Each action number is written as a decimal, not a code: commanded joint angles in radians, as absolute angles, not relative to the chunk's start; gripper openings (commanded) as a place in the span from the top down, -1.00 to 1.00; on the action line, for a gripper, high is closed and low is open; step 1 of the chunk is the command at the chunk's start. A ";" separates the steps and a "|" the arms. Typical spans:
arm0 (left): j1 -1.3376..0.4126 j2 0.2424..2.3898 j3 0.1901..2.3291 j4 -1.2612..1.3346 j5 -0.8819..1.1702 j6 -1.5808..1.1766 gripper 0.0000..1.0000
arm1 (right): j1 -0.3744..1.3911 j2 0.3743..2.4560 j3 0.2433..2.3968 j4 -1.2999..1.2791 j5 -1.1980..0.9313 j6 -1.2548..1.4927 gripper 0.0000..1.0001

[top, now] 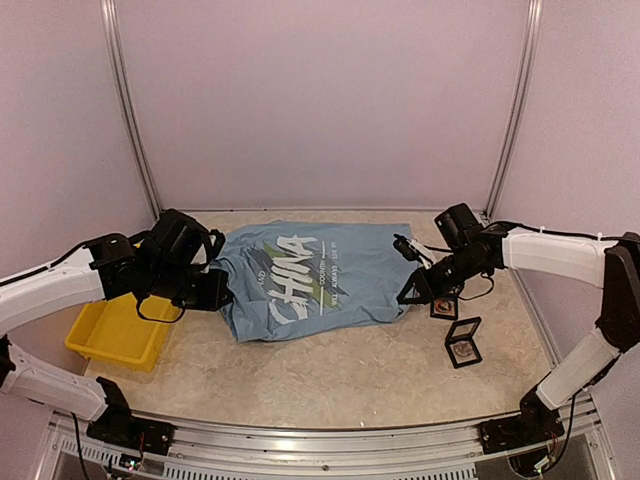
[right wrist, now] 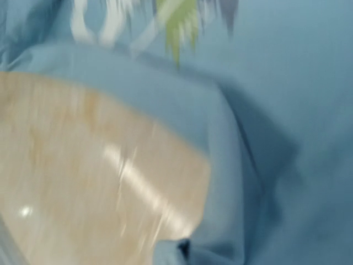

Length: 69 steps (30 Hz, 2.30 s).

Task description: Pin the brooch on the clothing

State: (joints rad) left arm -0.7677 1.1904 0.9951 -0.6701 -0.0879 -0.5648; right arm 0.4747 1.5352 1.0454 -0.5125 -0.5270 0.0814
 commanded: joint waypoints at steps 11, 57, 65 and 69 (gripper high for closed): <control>-0.938 1.051 0.939 -1.035 -0.159 -0.930 1.00 | 0.561 1.455 1.167 -1.099 -0.579 0.157 1.00; -0.474 1.763 1.290 -0.236 -0.131 -0.301 -0.58 | 0.571 2.043 1.580 -0.456 -0.098 0.203 0.48; -0.344 2.231 1.805 -0.381 0.058 -0.124 -0.72 | 0.571 2.144 1.573 -0.442 -0.134 0.192 0.48; -0.318 2.460 2.079 -0.561 0.053 -0.114 -0.82 | 0.571 2.164 1.560 -0.439 -0.151 0.197 0.47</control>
